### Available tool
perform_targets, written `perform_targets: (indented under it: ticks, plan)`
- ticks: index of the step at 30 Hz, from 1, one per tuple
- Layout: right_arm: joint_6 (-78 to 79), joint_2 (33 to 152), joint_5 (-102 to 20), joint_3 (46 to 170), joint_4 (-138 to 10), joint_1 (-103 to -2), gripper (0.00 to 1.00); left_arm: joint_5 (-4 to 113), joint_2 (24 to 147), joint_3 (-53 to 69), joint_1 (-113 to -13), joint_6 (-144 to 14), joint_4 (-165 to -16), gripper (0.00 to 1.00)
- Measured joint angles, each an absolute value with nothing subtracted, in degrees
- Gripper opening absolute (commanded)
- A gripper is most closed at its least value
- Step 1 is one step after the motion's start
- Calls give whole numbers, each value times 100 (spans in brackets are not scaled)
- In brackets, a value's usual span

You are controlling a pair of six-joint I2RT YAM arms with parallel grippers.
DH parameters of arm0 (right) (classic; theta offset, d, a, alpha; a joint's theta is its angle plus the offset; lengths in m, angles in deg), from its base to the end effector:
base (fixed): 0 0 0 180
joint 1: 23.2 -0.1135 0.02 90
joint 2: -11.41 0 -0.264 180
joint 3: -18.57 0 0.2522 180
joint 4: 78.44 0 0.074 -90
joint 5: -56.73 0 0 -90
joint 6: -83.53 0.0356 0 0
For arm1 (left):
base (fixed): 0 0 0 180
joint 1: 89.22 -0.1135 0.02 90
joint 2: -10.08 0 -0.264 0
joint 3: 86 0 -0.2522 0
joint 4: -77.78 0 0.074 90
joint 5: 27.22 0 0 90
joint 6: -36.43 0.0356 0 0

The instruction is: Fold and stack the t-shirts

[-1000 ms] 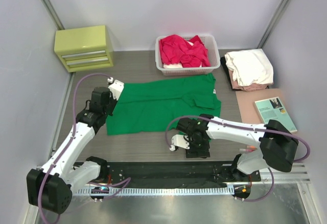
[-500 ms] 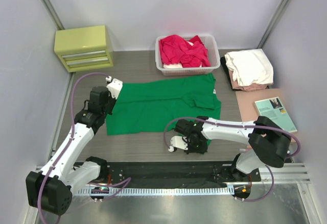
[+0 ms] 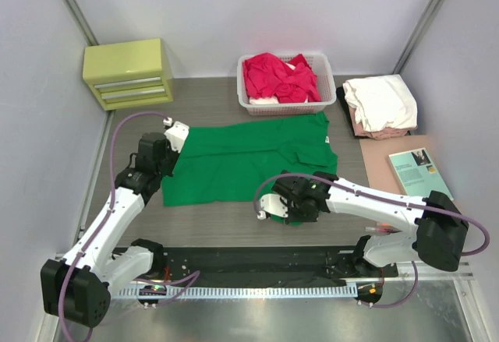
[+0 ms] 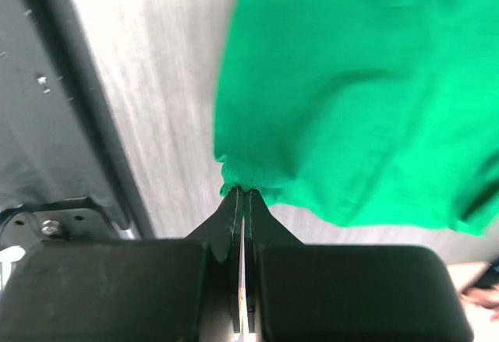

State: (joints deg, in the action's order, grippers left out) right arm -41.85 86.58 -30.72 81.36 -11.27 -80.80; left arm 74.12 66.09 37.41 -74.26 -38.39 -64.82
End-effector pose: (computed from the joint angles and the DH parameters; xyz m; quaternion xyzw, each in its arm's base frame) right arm 0.1185 0.1838 0.2069 -0.7207 0.6869 -0.0042 0.0936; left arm 0.2064 -0.0479 0.2697 0.1887 0.8708 0.0892 0.4452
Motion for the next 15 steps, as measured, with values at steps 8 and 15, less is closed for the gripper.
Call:
perform_targets:
  ticks: [8, 15]
  plan:
    - [-4364, 8685, -2821, 8274, -1342, -7376, 1, 7044, 6405, 3947, -7426, -3830, -6441, 0]
    - [-4760, 8765, -2821, 8722, -1497, -6157, 1, 6942, 6078, 4119, -7426, -3751, -6388, 0]
